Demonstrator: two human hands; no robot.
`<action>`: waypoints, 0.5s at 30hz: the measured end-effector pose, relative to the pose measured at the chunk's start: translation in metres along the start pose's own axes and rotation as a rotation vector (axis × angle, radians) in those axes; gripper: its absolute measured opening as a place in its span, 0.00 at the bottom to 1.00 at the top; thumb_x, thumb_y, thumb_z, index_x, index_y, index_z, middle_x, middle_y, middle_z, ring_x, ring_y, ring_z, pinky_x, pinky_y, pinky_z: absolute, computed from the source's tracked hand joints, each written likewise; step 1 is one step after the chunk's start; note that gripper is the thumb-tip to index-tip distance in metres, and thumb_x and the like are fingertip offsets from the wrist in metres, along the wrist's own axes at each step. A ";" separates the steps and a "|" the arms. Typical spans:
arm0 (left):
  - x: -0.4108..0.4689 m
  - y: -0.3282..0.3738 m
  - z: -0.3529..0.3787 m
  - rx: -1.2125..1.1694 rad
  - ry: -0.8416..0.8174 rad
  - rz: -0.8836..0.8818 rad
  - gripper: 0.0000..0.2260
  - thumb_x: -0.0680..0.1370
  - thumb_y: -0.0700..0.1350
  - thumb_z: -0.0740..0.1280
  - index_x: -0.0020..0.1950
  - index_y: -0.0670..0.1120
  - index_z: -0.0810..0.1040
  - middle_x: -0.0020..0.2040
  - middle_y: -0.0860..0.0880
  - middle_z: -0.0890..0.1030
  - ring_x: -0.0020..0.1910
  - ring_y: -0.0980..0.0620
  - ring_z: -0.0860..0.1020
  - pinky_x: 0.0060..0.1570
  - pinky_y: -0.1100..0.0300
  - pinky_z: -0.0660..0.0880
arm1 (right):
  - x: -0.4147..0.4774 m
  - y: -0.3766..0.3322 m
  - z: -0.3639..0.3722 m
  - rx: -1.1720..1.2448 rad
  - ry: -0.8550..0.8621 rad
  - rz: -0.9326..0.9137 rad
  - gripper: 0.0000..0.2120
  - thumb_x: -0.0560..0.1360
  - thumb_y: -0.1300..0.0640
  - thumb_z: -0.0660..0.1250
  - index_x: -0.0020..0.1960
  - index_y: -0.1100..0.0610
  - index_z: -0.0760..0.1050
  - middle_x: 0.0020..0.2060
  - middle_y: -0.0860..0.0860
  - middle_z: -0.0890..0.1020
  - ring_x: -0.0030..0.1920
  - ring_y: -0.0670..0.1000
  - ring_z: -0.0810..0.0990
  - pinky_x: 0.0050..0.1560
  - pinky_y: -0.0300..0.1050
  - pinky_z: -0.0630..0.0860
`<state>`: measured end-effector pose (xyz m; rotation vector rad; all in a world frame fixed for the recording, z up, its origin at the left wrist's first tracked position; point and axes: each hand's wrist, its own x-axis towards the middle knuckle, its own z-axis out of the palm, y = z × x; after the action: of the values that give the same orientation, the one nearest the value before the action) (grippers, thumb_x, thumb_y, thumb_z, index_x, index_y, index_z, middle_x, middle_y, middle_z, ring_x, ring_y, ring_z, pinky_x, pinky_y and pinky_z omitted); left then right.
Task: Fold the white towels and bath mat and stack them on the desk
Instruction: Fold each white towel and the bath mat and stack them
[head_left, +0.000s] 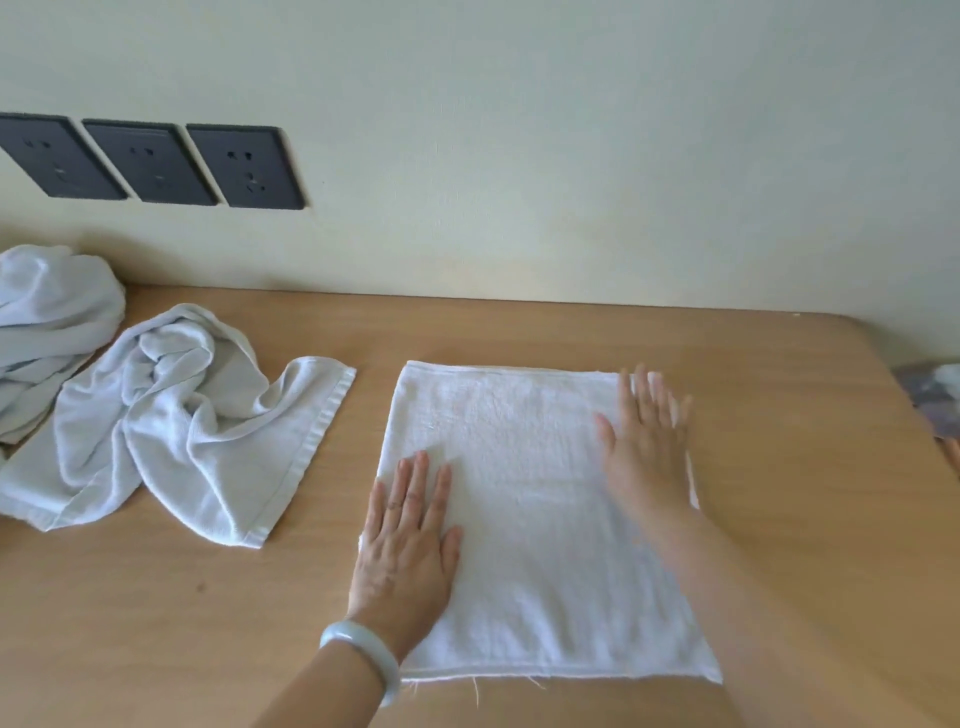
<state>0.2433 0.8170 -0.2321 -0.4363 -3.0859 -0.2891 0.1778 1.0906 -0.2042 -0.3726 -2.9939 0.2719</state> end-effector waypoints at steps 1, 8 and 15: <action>-0.002 0.002 0.000 0.001 0.005 0.016 0.26 0.82 0.53 0.50 0.79 0.47 0.56 0.80 0.45 0.53 0.79 0.46 0.52 0.74 0.45 0.53 | -0.023 -0.018 0.001 0.022 0.010 -0.131 0.29 0.81 0.45 0.44 0.78 0.58 0.52 0.78 0.54 0.53 0.78 0.55 0.48 0.75 0.58 0.40; -0.033 -0.018 -0.007 0.016 -0.048 0.087 0.26 0.82 0.53 0.49 0.80 0.49 0.53 0.80 0.49 0.52 0.79 0.49 0.51 0.75 0.47 0.52 | -0.135 0.023 0.016 -0.048 -0.109 -0.181 0.28 0.83 0.46 0.42 0.78 0.58 0.51 0.78 0.51 0.51 0.78 0.49 0.47 0.75 0.54 0.49; -0.053 -0.010 -0.032 0.042 -0.057 0.269 0.28 0.80 0.58 0.55 0.78 0.47 0.60 0.77 0.47 0.61 0.76 0.45 0.61 0.71 0.46 0.57 | -0.158 0.060 -0.026 0.076 -0.164 -0.401 0.30 0.80 0.43 0.54 0.77 0.58 0.57 0.77 0.51 0.59 0.76 0.51 0.57 0.74 0.49 0.53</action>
<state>0.2908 0.7874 -0.2048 -0.8602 -3.0284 -0.2084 0.3479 1.1119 -0.2039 0.2696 -3.1115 0.3883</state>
